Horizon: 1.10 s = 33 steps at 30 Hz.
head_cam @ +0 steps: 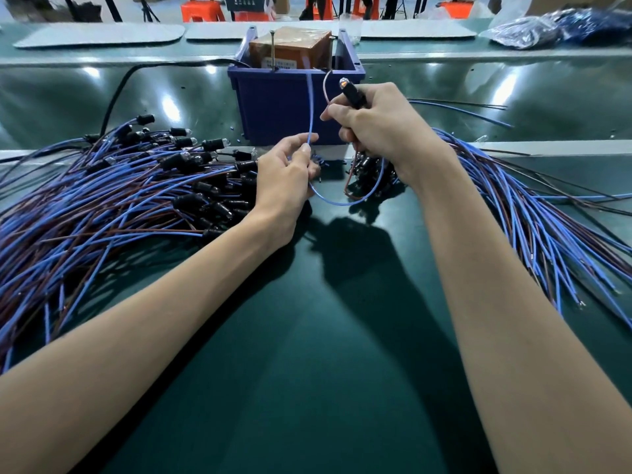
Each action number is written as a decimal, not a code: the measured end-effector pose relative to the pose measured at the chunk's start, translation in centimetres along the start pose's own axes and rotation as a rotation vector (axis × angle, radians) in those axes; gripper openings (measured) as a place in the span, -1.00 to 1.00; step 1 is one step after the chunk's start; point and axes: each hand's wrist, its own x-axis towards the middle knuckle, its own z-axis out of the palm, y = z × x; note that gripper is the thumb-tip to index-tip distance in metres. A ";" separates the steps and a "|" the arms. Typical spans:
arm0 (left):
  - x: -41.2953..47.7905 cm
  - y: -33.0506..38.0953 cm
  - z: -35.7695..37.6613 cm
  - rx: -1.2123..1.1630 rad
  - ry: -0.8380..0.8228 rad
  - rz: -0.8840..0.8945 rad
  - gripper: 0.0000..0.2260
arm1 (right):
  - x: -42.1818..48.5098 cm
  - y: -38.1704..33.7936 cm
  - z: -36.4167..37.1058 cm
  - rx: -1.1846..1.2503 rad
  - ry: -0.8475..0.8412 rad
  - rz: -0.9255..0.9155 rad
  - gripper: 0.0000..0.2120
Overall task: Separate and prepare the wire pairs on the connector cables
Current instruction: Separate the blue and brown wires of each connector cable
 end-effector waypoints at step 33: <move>0.2 -0.2 -0.4 0.000 0.213 0.066 -0.81 | -0.6 -0.6 -0.1 0.020 -0.038 -0.023 -0.87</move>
